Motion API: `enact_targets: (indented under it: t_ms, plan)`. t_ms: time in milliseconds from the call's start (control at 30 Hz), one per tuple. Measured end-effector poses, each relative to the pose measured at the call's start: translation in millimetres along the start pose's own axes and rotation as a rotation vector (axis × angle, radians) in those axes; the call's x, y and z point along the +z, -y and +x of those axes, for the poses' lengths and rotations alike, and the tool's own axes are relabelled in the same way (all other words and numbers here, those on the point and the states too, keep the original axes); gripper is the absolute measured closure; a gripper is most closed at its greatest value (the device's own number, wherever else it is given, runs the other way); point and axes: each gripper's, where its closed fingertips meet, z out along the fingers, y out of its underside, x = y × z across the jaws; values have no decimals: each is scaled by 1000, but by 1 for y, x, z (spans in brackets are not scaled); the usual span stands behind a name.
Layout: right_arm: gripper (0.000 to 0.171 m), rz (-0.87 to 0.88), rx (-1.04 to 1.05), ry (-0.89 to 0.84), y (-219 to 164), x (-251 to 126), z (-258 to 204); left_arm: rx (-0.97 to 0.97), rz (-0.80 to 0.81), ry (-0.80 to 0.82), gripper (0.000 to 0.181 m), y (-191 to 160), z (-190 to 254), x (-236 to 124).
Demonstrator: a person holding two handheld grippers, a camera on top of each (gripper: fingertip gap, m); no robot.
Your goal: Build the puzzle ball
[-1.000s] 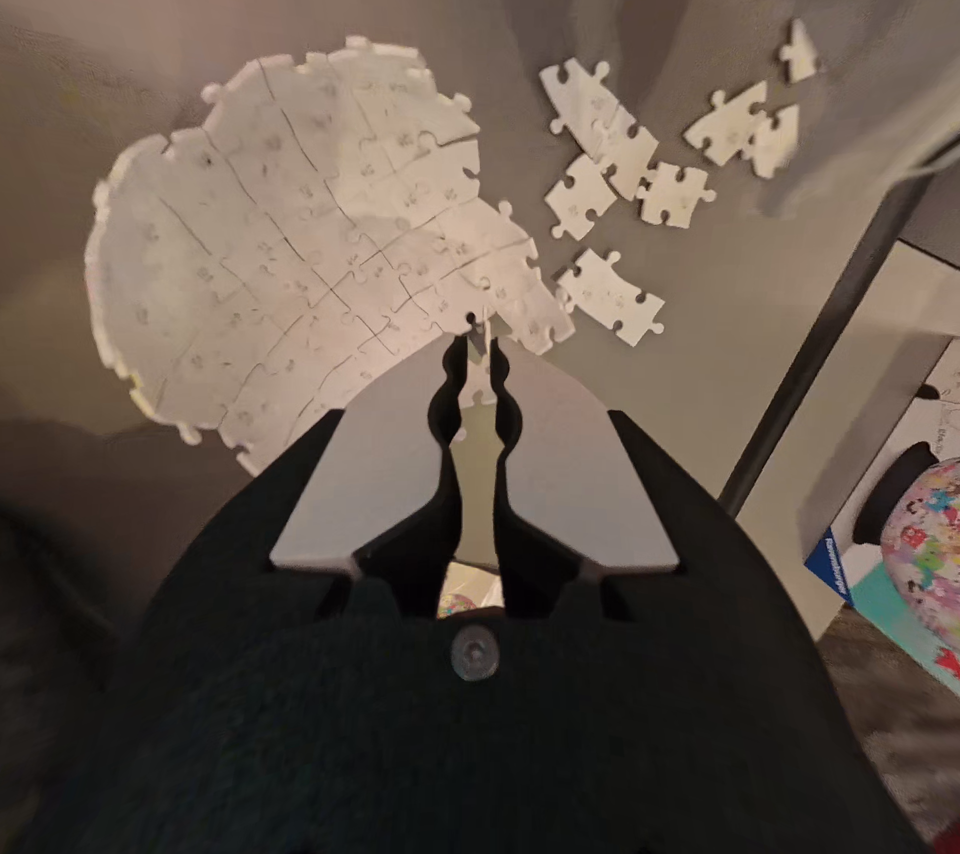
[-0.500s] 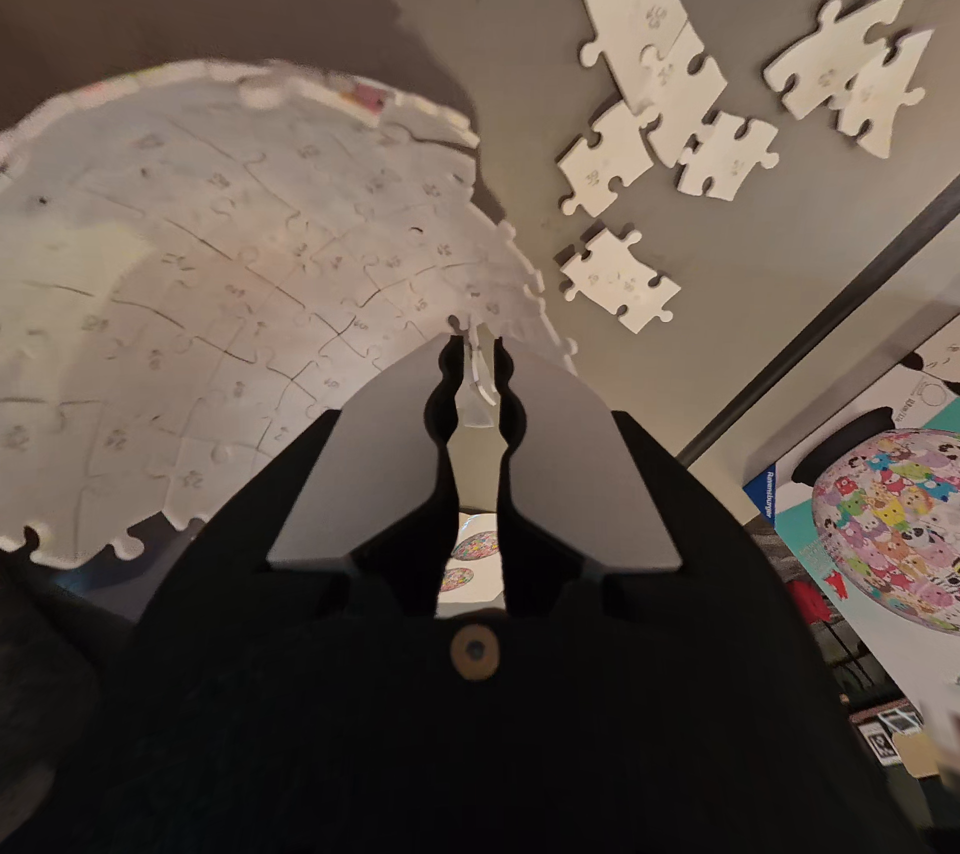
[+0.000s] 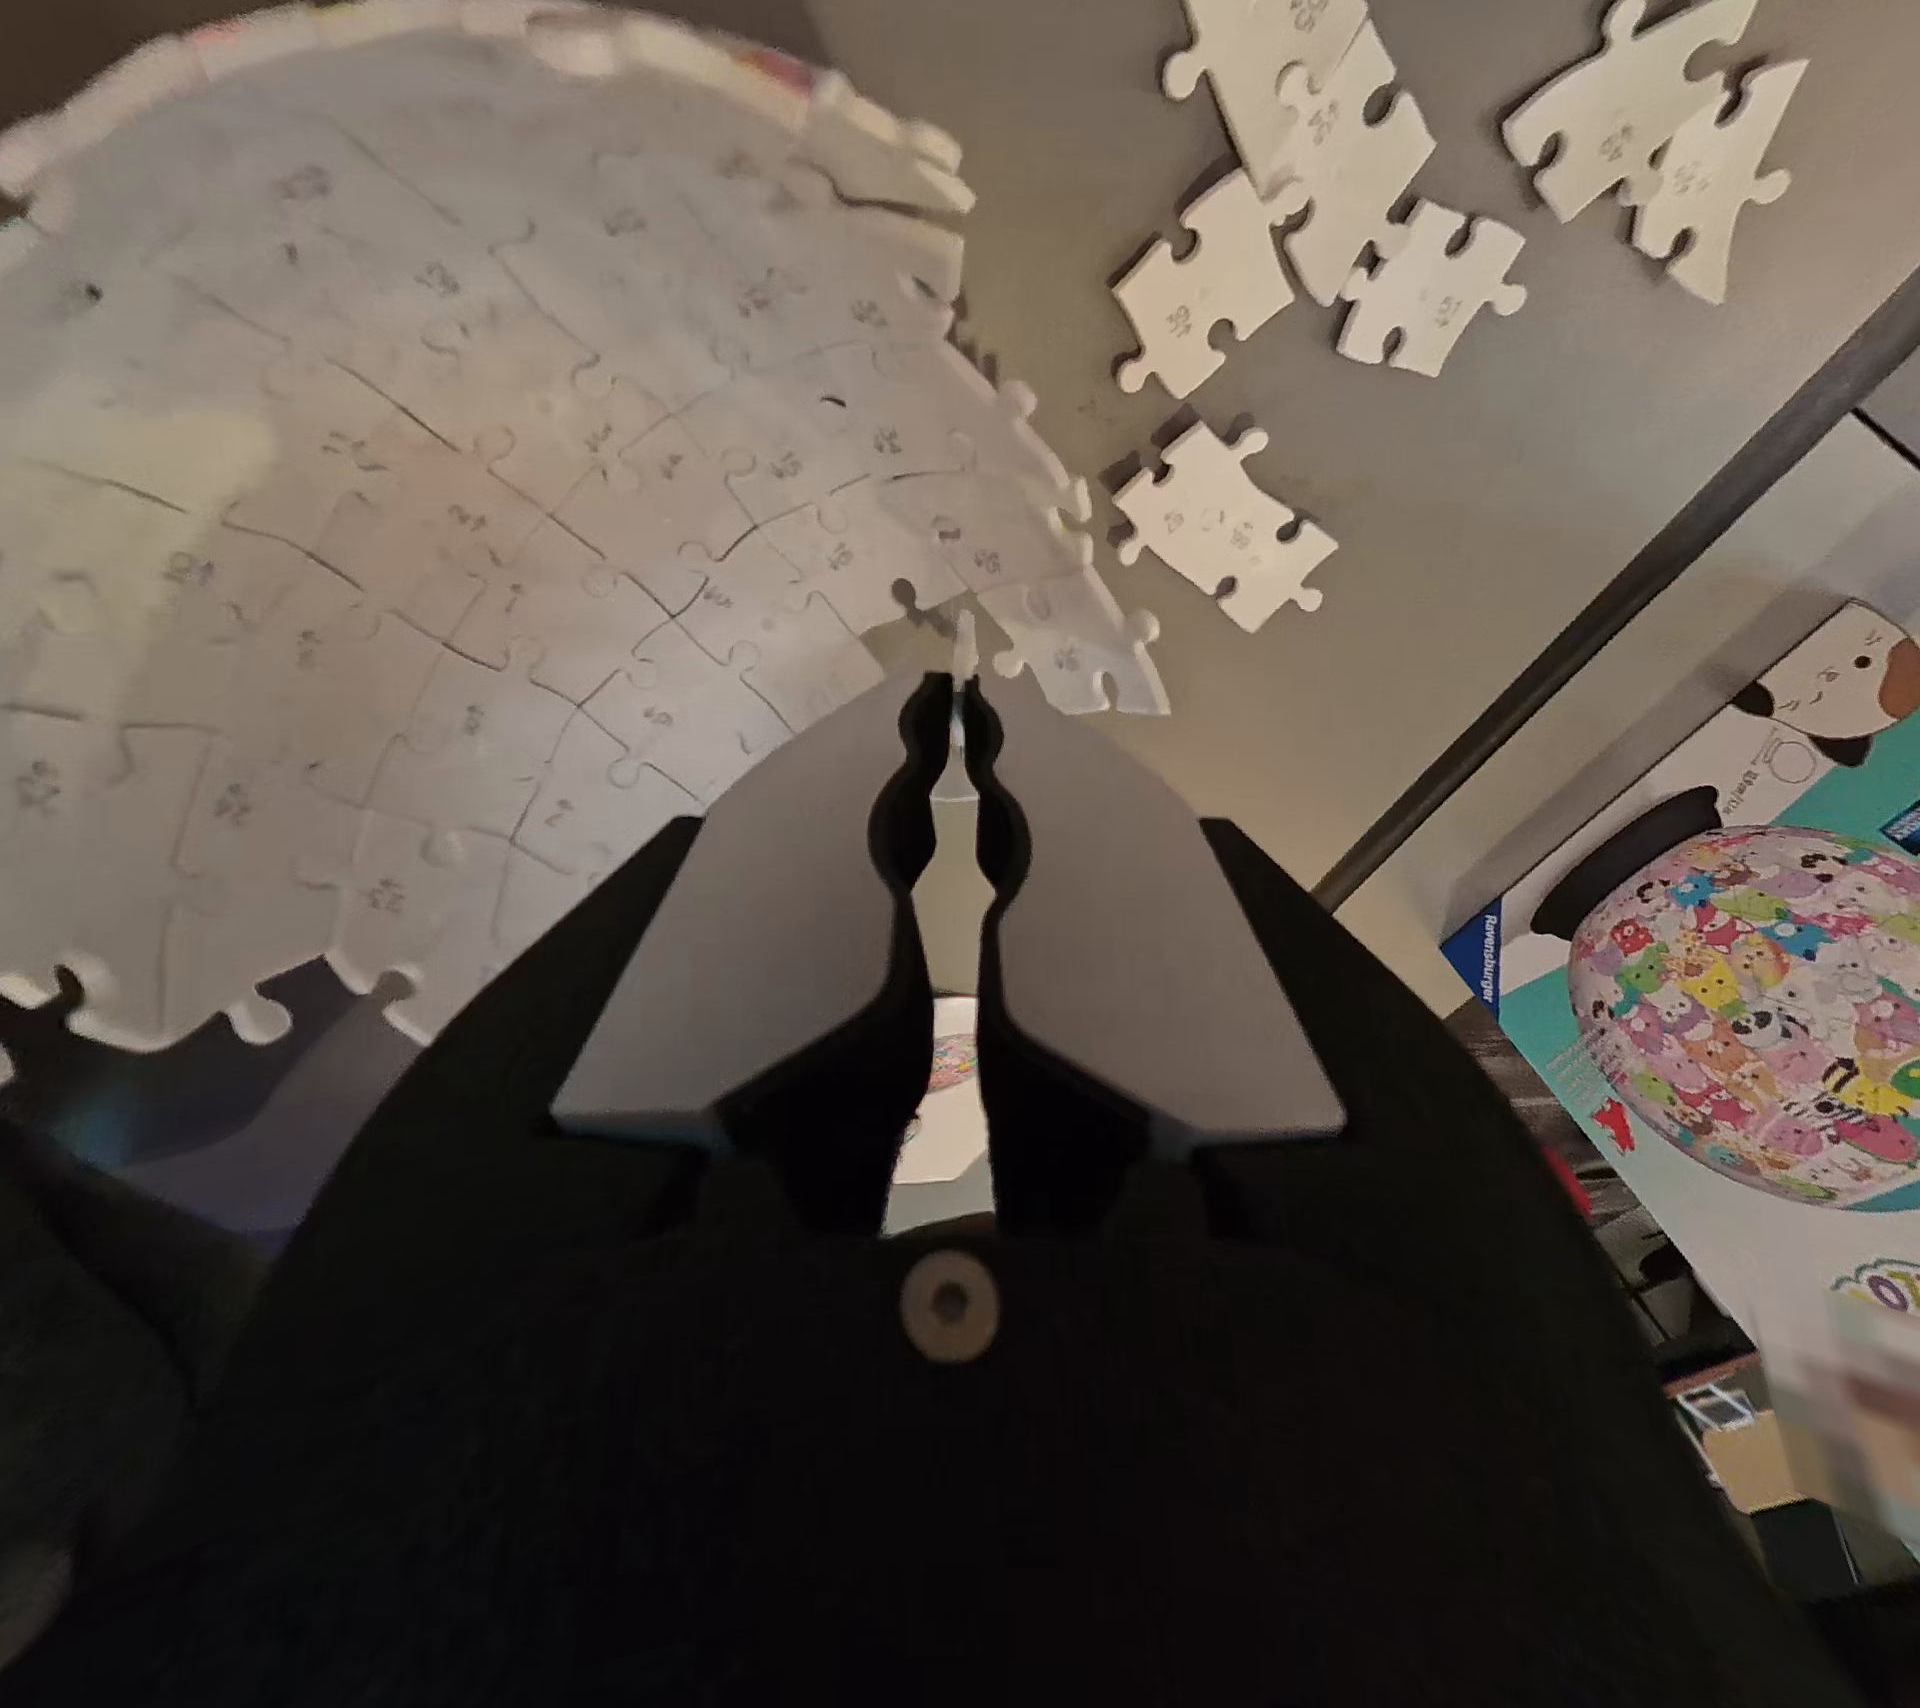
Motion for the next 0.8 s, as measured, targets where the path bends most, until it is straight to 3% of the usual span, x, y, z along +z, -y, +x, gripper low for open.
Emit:
enact_targets:
  t_ms: [400,533,600,700,800]
  plan:
    - [168,58,26,-32,-13,-14,6,29,-55,-69,160,-7,16,16]
    - [169,155,53,-106,-21,-42,15,-23,-32,-160,160,-3,29,21]
    - [169,233,33,-253,-22,-69,29,-94,-5,-246,159,2,39,24]
    - [169,355,-74,-613,-12,-124,51,-231,117,-458,153,25,61,17]
    - [169,329,-146,-886,-9,-161,59,-288,239,-661,151,47,85,-4]
